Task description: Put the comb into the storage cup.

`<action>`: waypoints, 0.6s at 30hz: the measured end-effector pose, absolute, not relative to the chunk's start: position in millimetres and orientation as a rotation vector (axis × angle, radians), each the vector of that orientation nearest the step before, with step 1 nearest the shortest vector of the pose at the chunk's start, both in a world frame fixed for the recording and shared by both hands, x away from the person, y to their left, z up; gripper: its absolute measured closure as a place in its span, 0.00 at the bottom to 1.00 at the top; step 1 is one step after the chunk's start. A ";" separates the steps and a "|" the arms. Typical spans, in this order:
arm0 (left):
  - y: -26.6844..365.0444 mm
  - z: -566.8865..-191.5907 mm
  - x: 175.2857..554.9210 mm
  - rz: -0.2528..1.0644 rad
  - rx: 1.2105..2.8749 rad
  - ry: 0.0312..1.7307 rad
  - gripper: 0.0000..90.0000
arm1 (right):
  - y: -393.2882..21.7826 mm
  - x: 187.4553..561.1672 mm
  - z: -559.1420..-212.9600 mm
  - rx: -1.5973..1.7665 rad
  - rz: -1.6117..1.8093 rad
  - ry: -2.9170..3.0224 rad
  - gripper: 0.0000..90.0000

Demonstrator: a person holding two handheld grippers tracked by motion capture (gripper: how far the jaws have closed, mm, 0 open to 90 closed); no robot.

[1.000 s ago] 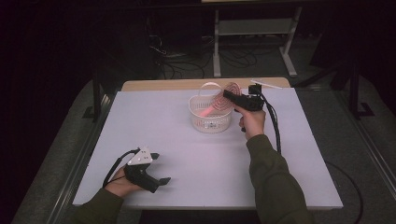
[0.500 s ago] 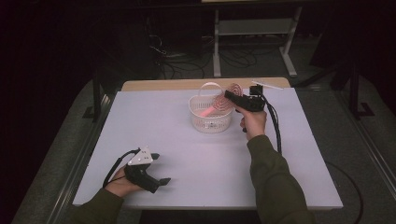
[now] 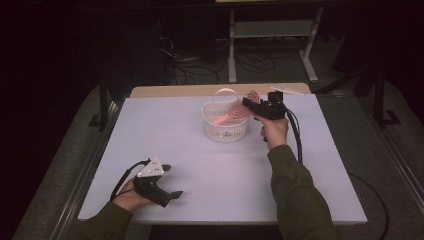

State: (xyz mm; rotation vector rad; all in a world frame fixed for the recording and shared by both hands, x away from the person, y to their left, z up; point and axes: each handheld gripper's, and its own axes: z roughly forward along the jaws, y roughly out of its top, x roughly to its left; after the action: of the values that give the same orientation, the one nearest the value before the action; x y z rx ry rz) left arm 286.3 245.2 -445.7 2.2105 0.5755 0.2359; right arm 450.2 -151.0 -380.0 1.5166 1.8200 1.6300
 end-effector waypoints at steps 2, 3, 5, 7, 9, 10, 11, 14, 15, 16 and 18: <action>245.4 -445.7 286.4 0.238 2.210 0.575 0.00 | -151.7 449.4 -379.2 1.515 1.592 1.817 0.44; 245.4 -445.6 286.4 0.238 2.211 0.575 0.00 | -152.2 448.9 -378.8 1.510 1.583 1.822 0.42; 245.4 -445.7 286.3 0.238 2.211 0.576 0.00 | -153.6 447.7 -377.2 1.503 1.566 1.832 0.37; 245.5 -445.7 286.4 0.238 2.211 0.576 0.00 | -154.7 446.9 -375.9 1.486 1.556 1.841 0.33; 245.6 -445.7 286.5 0.237 2.209 0.578 0.00 | -155.8 445.8 -374.3 1.480 1.538 1.850 0.28; 245.6 -445.7 286.5 0.238 2.209 0.578 0.00 | -156.6 445.4 -373.6 1.477 1.525 1.850 0.26; 245.6 -445.6 286.5 0.238 2.208 0.578 0.00 | -157.6 445.0 -373.2 1.474 1.510 1.853 0.23; 245.8 -445.4 286.5 0.240 2.207 0.579 0.00 | -161.0 444.7 -372.6 1.476 1.489 1.870 0.17; 245.9 -445.4 286.4 0.240 2.206 0.580 0.00 | -162.0 444.5 -372.4 1.471 1.486 1.877 0.16; 246.0 -445.4 286.4 0.241 2.205 0.583 0.00 | -162.8 444.1 -372.0 1.463 1.484 1.887 0.15; 246.1 -445.3 286.6 0.241 2.205 0.585 0.00 | -163.8 443.2 -370.8 1.446 1.470 1.907 0.14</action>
State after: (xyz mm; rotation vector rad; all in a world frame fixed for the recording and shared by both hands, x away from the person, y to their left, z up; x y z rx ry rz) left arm 286.6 246.1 -445.3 2.2052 0.5854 0.2413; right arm 443.2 -163.8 -370.8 1.4459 1.9070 1.4702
